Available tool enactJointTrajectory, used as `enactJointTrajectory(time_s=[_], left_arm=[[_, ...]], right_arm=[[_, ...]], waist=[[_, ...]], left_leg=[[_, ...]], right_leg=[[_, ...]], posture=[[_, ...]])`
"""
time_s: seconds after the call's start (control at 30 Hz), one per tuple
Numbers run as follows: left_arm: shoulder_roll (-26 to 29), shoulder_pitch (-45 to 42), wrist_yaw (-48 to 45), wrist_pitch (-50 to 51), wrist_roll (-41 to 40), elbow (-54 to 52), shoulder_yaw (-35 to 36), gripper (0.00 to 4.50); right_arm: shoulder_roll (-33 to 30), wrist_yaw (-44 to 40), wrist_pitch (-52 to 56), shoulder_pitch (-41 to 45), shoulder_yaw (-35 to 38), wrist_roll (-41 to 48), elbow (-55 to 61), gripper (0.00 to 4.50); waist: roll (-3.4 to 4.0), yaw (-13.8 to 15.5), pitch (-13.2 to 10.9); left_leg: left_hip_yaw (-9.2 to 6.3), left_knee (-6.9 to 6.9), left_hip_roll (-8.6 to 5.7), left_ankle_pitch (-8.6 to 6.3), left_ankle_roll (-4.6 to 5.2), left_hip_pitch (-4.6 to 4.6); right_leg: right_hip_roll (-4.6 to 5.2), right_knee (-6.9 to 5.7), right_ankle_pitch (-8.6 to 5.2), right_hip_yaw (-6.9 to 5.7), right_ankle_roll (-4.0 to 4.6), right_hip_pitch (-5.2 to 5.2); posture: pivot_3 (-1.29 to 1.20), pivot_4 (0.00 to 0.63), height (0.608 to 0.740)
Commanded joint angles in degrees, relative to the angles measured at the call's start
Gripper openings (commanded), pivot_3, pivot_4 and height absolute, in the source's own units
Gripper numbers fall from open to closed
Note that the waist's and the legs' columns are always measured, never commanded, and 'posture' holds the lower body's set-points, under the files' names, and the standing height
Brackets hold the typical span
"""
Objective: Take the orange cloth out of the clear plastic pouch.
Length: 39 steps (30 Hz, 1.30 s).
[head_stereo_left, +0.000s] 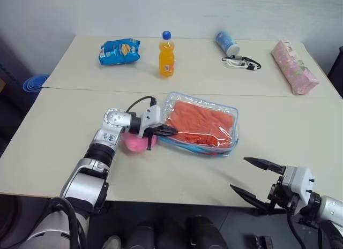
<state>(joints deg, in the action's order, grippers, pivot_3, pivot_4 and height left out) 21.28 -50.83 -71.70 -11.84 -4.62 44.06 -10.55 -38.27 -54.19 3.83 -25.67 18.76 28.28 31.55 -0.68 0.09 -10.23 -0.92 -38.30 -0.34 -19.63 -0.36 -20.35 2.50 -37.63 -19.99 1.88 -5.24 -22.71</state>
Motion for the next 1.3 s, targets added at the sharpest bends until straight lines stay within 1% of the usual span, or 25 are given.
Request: enactJointTrajectory(time_s=[0.03, 0.17, 0.23, 0.3, 0.33, 0.37, 0.4, 0.43, 0.53, 0.67, 0.77, 0.93, 1.03, 1.23, 1.3], left_arm=[[0.81, 0.82, 0.59, 1.18, -0.50, -2.79, 1.02, 0.03], [1.27, 3.25, -3.45, 3.02, -4.48, -9.01, 2.37, 0.03], [2.05, 5.25, -6.58, 1.92, -6.42, -13.07, 2.48, 0.03], [2.91, 6.82, -8.06, -1.58, -5.38, -15.29, 1.00, 0.41], [2.51, 7.32, -7.11, -2.70, -4.90, -16.02, 0.79, 0.61], [1.50, 7.72, -5.09, -4.29, -4.30, -16.22, 0.87, 0.97], [0.74, 7.96, -3.60, -5.20, -4.00, -16.29, 1.03, 1.15], [0.21, 8.12, -2.10, -6.78, -3.21, -15.99, 0.98, 1.47], [-0.22, 8.44, 1.63, -12.51, 0.91, -13.31, -0.42, 2.29], [0.48, 7.78, 5.50, -17.57, 5.03, -8.90, -1.71, 2.29], [0.13, 6.09, 8.93, -18.59, 6.39, -6.00, -1.46, 2.29], [-0.75, 4.78, 9.41, -18.47, 6.05, -3.74, -1.85, 2.29], [-1.44, 4.86, 8.68, -17.60, 5.06, -4.08, -1.76, 1.71], [-1.09, 5.27, 8.36, -19.30, 6.15, -3.64, -2.39, 0.01], [-1.06, 5.34, 8.33, -19.75, 6.10, -3.29, -2.42, 0.01]], right_arm=[[0.72, 0.03, -1.22, -0.16, -0.15, 0.05, 0.68, 4.50], [1.26, 0.36, -1.20, 0.04, -0.89, -0.15, 0.97, 4.50], [1.39, 0.43, -0.90, 0.13, -1.12, -0.09, 0.60, 4.50], [1.58, 0.47, -1.07, 0.28, -1.32, -0.21, 0.12, 4.50], [1.69, 0.51, -1.20, 0.37, -1.52, -0.36, -0.02, 4.50], [1.75, 0.50, -1.32, 0.51, -1.76, -0.52, -0.04, 4.50], [1.77, 0.50, -1.38, 0.60, -1.92, -0.61, -0.02, 4.50], [1.77, 0.54, -1.42, 0.78, -2.05, -0.64, 0.10, 4.50], [2.11, 1.18, -1.58, 1.65, -2.94, -0.71, 1.38, 4.50], [2.62, 1.63, -2.82, 2.02, -3.45, -1.66, 3.19, 4.50], [3.40, 2.26, -4.14, 2.03, -3.55, -2.27, 3.59, 4.50], [4.81, 3.86, -6.75, 2.14, -3.78, -4.47, 3.24, 4.50], [5.27, 4.39, -6.80, 0.62, -3.31, -4.28, 3.45, 4.50], [5.66, 5.72, -7.52, -1.20, -2.74, -4.64, 3.37, 4.50], [5.54, 5.93, -7.45, -1.22, -2.71, -4.49, 3.27, 4.50]], waist=[[0.00, -0.01, 0.00], [0.00, -0.13, 0.00], [0.00, -0.15, 0.00], [0.01, -0.10, 0.00], [0.01, -0.06, 0.00], [0.01, -0.05, 0.01], [0.01, 0.11, 0.00], [0.00, 0.33, 0.00], [0.00, 0.59, 0.00], [0.01, 0.56, 0.01], [0.01, 0.71, 0.00], [0.00, 0.97, 0.01], [0.00, 1.12, 0.01], [0.00, 1.13, 0.01], [0.00, 1.12, 0.01]], left_leg=[[0.00, 0.00, 0.00, 0.00, 0.00, 0.00], [-0.01, 0.01, 0.00, 0.01, -0.02, 0.01], [-0.01, 0.02, 0.01, 0.01, -0.03, 0.00], [-0.03, 0.02, 0.02, 0.02, -0.05, 0.01], [-0.03, 0.01, 0.01, 0.03, -0.05, 0.01], [-0.03, 0.01, 0.01, 0.03, -0.06, 0.01], [-0.03, 0.00, 0.01, 0.03, -0.06, 0.01], [-0.04, -0.01, 0.01, 0.03, -0.05, 0.01], [-0.02, -0.06, -0.01, 0.01, -0.02, -0.01], [0.01, -0.01, 0.00, 0.01, -0.02, 0.03], [0.00, -0.02, 0.00, 0.01, -0.02, 0.04], [0.02, -0.02, -0.01, 0.01, -0.02, 0.04], [0.01, -0.02, -0.01, 0.01, -0.02, 0.03], [0.02, -0.03, -0.01, 0.01, -0.02, 0.04], [0.03, -0.02, -0.01, 0.01, -0.02, 0.04]], right_leg=[[0.00, 0.00, 0.00, 0.00, 0.00, 0.00], [0.00, -0.01, 0.00, 0.01, 0.00, 0.00], [0.01, -0.01, 0.00, 0.01, 0.00, 0.00], [0.01, 0.00, 0.00, 0.01, 0.00, 0.00], [0.01, 0.00, 0.00, 0.01, 0.00, 0.00], [0.01, 0.01, 0.00, 0.01, 0.00, 0.00], [0.01, 0.01, 0.00, 0.01, 0.00, 0.01], [0.03, 0.03, 0.00, 0.00, 0.00, 0.03], [0.04, 0.06, 0.00, 0.00, 0.00, 0.04], [-0.01, 0.03, 0.00, 0.02, 0.00, 0.03], [-0.01, 0.01, 0.00, 0.01, 0.00, 0.03], [0.00, 0.00, 0.00, 0.00, 0.00, 0.03], [0.00, 0.00, 0.00, 0.00, 0.00, 0.03], [0.00, 0.00, 0.00, 0.01, 0.00, 0.03], [0.00, 0.00, 0.00, 0.01, 0.00, 0.03]], posture=[[0.00, 0.150, 0.740], [0.00, 0.150, 0.740], [0.00, 0.150, 0.740], [0.00, 0.150, 0.740], [0.00, 0.150, 0.740], [0.00, 0.150, 0.740], [0.00, 0.150, 0.740], [0.00, 0.150, 0.740], [0.00, 0.150, 0.740], [0.00, 0.150, 0.740], [0.00, 0.150, 0.740], [0.00, 0.150, 0.740], [0.00, 0.150, 0.740], [0.00, 0.150, 0.740], [0.00, 0.150, 0.740]])
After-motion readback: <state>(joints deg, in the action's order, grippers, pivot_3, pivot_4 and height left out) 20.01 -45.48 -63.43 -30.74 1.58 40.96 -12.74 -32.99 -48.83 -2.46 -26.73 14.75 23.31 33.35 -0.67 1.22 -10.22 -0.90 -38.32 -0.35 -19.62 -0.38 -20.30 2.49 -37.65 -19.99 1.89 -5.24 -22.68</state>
